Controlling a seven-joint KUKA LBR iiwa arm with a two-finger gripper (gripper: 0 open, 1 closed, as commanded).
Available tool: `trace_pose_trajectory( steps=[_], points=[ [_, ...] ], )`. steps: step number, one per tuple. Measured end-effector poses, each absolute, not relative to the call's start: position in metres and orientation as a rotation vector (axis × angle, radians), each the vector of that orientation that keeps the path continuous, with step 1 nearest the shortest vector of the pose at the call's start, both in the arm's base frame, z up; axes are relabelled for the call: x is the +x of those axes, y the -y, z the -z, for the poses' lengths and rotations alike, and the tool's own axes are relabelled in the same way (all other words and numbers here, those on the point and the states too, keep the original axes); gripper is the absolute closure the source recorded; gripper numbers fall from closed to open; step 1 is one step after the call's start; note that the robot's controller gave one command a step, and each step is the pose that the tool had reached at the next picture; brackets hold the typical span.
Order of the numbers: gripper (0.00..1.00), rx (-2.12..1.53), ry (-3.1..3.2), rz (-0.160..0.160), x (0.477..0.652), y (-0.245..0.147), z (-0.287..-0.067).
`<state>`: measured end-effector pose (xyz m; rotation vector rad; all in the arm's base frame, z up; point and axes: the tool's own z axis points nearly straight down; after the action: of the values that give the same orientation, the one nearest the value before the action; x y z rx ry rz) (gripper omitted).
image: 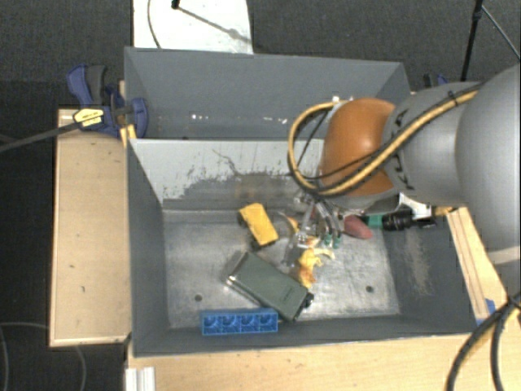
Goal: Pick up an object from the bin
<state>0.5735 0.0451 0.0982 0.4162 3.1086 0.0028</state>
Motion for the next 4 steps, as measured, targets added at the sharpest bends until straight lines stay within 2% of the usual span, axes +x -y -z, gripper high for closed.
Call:
trace_pose_trajectory(
  steps=[1,2,3,4],
  points=[
    [0.0,0.414,-3.094,-0.005,0.569,-0.043,-0.074],
    [1.0,0.831,-3.022,-0.003,0.591,-0.017,-0.077],
    [1.0,0.831,-3.022,-0.003,0.591,-0.017,-0.077],
    [1.0,0.624,-3.076,0.002,0.59,-0.024,-0.085]
  ],
)
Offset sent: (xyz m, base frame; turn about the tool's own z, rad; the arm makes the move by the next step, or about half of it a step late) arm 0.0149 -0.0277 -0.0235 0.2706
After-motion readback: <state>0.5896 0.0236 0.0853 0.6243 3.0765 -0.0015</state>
